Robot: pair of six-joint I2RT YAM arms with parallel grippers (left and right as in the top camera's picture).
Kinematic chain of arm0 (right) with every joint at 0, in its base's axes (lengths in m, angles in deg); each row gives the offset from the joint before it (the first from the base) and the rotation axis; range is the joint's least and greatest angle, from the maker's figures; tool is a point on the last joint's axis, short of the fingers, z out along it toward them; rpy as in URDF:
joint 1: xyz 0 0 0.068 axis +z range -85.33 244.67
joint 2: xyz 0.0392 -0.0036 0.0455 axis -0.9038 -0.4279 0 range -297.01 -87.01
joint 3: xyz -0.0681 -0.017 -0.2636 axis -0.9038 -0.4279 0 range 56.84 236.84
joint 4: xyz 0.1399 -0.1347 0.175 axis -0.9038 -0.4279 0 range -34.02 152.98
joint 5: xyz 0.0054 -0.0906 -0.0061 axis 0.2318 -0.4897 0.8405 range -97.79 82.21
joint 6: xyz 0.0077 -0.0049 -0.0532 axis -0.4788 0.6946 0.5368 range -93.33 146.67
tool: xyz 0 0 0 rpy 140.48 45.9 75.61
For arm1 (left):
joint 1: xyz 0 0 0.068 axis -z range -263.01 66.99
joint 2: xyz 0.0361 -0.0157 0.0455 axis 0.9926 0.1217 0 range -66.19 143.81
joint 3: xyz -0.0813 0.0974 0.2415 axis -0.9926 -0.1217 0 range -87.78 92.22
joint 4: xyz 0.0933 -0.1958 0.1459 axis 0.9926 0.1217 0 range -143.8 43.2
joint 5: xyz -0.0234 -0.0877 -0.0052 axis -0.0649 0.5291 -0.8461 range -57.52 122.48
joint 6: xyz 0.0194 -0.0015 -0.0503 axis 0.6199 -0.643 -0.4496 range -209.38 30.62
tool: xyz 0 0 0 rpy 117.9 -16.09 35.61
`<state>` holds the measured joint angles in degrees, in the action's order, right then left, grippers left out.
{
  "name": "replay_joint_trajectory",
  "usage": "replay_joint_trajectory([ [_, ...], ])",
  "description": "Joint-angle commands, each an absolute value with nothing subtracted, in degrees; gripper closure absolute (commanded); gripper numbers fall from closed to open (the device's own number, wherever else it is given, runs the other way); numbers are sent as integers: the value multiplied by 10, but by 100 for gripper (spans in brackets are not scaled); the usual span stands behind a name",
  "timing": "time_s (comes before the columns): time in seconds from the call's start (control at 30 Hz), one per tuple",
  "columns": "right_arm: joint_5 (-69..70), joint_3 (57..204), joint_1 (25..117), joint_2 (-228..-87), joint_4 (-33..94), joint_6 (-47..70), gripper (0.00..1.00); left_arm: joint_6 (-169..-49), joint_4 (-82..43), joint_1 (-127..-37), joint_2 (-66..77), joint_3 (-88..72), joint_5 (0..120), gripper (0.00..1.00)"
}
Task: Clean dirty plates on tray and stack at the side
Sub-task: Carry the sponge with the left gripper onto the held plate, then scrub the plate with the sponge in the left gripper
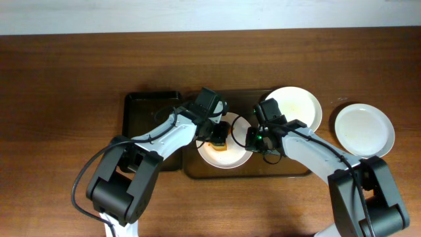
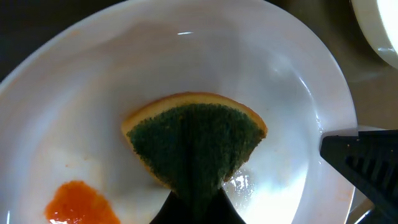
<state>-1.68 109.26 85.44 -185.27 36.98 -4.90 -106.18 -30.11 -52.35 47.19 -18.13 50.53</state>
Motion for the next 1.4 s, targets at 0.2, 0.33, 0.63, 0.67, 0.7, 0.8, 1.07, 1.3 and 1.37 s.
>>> replay_joint_trajectory([
  [0.2, -20, 1097, 856, -1857, 366, -58, 96, -1056, -266, -522, 480, -176, 338, 100],
  [0.33, -20, 1097, 856, -1857, 362, -58, 96, -1047, -259, -521, 480, -176, 260, 100],
  [0.63, -20, 1097, 856, -1857, 362, -58, 96, -1043, -259, -421, 476, -132, -92, 100],
  [0.67, -20, 1097, 856, -1857, 362, -58, 96, -1043, -233, -423, 476, -104, -127, 100],
  [0.7, -20, 1097, 856, -1857, 362, -58, 96, -1043, -210, -428, 475, -79, -136, 100],
  [0.8, -20, 1097, 856, -1857, 362, -58, 96, -1043, -155, -459, 456, -18, -105, 100],
  [1.07, -20, 1097, 856, -1857, 362, -58, 96, -981, -133, -551, 427, -56, 445, 100],
  [1.3, -20, 1097, 856, -1857, 362, -58, 96, -992, -354, -497, 427, -232, 388, 100],
  [1.37, -20, 1097, 856, -1857, 362, -58, 96, -991, -379, -495, 427, -251, 338, 100],
])
